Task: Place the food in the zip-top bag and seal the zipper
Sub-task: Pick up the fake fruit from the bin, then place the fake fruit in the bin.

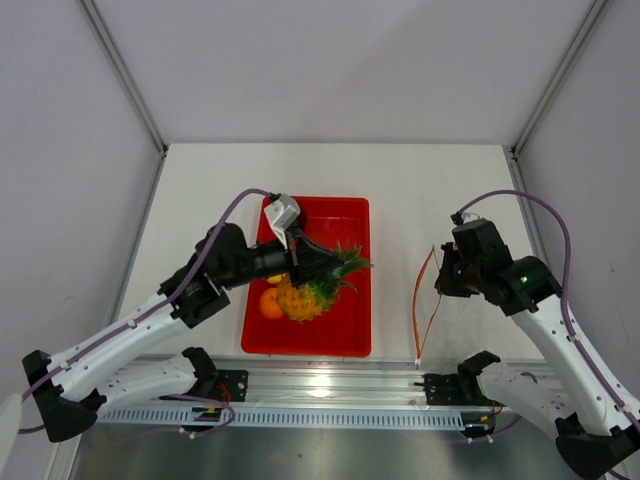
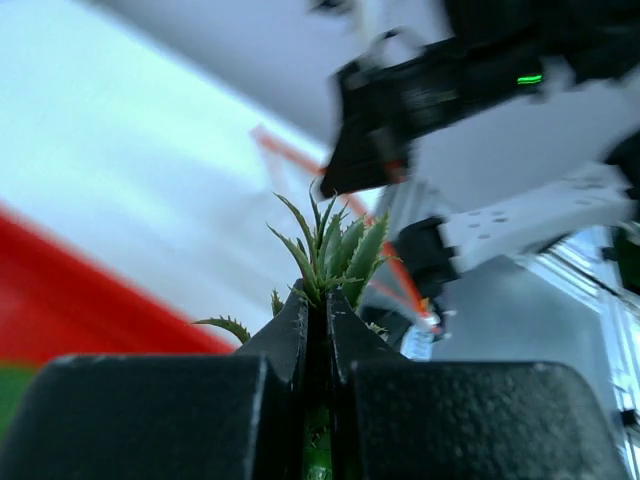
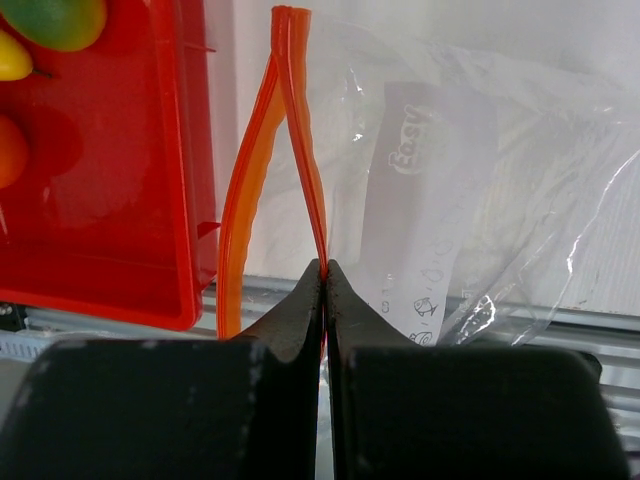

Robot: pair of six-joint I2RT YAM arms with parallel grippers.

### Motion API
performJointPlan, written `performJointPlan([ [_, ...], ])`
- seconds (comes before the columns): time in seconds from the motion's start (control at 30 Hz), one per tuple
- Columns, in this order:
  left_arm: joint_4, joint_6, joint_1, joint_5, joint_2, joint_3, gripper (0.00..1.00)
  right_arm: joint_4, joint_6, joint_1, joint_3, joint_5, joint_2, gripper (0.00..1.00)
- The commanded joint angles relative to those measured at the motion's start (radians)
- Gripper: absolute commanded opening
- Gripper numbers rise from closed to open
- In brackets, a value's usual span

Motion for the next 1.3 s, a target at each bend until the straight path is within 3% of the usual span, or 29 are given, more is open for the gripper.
performJointPlan([
  [0.0,0.387,-0.059,-0.019,0.198,-0.029,-0.094,0.01,0.032,0.017,0.005,0.007,-0.047,0.003,0.00],
  [0.27,1.098,-0.239,-0.091,0.254,0.021,-0.266,0.00,0.067,0.052,0.011,0.003,-0.187,-0.011,0.00],
  [0.4,1.501,-0.406,-0.093,0.292,0.222,-0.239,0.00,0.093,0.075,0.013,-0.022,-0.280,-0.012,0.00],
  [0.5,1.695,-0.520,-0.096,0.326,0.371,-0.163,0.01,0.129,0.101,0.014,-0.046,-0.366,-0.012,0.00],
  [1.03,1.693,-0.491,-0.164,0.380,0.529,0.045,0.01,0.144,0.157,0.024,-0.043,-0.488,-0.008,0.00],
  [1.17,1.685,-0.481,-0.153,0.372,0.490,-0.025,0.00,0.132,0.151,0.027,-0.045,-0.441,-0.015,0.00],
  [1.27,1.590,-0.427,-0.113,0.303,0.390,-0.196,0.01,0.111,0.134,0.028,-0.040,-0.387,-0.012,0.00],
])
